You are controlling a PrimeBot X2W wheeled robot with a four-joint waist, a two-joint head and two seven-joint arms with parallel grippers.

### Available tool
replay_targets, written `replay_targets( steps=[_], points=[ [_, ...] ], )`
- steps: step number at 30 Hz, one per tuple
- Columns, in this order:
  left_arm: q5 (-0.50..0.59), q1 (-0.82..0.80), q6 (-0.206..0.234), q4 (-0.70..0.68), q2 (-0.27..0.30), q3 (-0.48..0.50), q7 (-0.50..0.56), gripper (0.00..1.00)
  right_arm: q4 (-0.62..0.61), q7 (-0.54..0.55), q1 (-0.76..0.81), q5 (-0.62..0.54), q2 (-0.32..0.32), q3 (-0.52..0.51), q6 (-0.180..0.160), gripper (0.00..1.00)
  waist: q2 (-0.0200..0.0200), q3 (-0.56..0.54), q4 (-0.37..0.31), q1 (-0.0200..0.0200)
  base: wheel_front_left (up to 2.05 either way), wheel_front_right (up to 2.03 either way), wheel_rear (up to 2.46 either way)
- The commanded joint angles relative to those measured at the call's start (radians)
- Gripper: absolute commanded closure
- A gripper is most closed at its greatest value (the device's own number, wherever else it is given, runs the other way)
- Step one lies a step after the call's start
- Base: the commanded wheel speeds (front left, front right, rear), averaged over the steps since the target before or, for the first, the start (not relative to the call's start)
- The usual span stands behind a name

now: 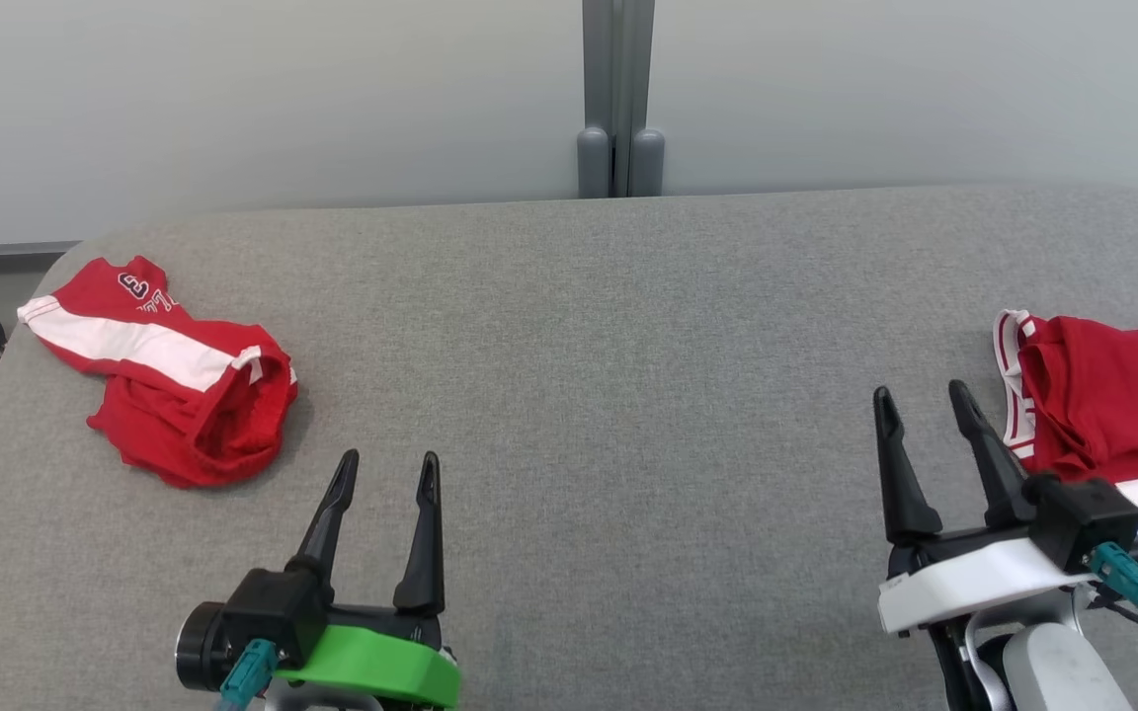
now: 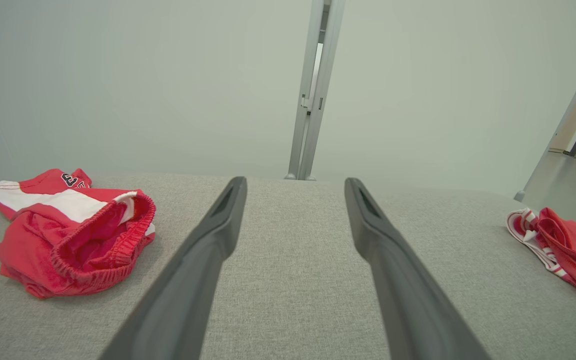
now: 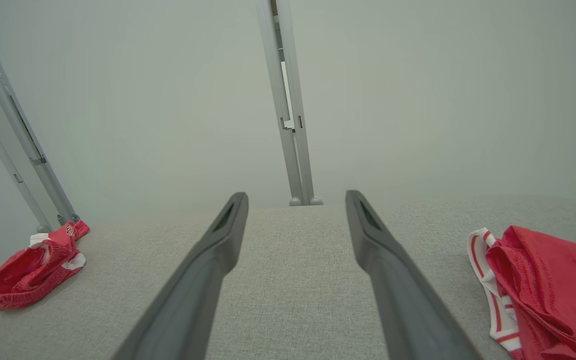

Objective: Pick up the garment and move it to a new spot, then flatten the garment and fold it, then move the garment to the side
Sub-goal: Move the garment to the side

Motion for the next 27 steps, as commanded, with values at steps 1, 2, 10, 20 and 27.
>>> replay_targets(
  steps=[1, 2, 10, 20, 27],
  points=[
    [0.012, 0.017, -0.005, 0.003, 0.004, 0.005, 0.000, 0.00, -0.008, -0.003, 0.024, -0.005, 0.004, 0.004, -0.001, 0.00, 0.0000, -0.004, 0.002, 0.0000, 0.00, 0.00, 0.00],
    [0.012, 0.022, -0.006, 0.007, 0.004, 0.005, 0.000, 0.00, -0.012, -0.003, 0.034, -0.005, 0.007, 0.007, -0.001, 0.00, 0.0000, -0.006, 0.002, 0.0000, 0.00, 0.00, 0.00],
    [0.009, 0.029, -0.003, 0.014, 0.004, 0.007, 0.000, 0.00, -0.020, -0.003, 0.062, -0.009, 0.016, 0.028, -0.001, 0.00, 0.0000, -0.012, -0.002, 0.0000, 0.00, 0.00, 0.00],
    [0.005, 0.023, -0.008, 0.019, 0.004, 0.000, 0.000, 0.00, -0.018, -0.003, 0.057, 0.007, 0.018, 0.025, -0.001, 0.00, 0.0000, -0.015, -0.001, 0.0000, 0.00, 0.00, 0.00],
    [0.007, 0.023, -0.013, 0.028, 0.004, -0.004, 0.000, 0.00, -0.016, -0.003, 0.058, 0.014, 0.018, 0.021, -0.001, 0.00, 0.0000, -0.018, -0.001, 0.0000, 0.00, 0.00, 0.00]
  ],
)
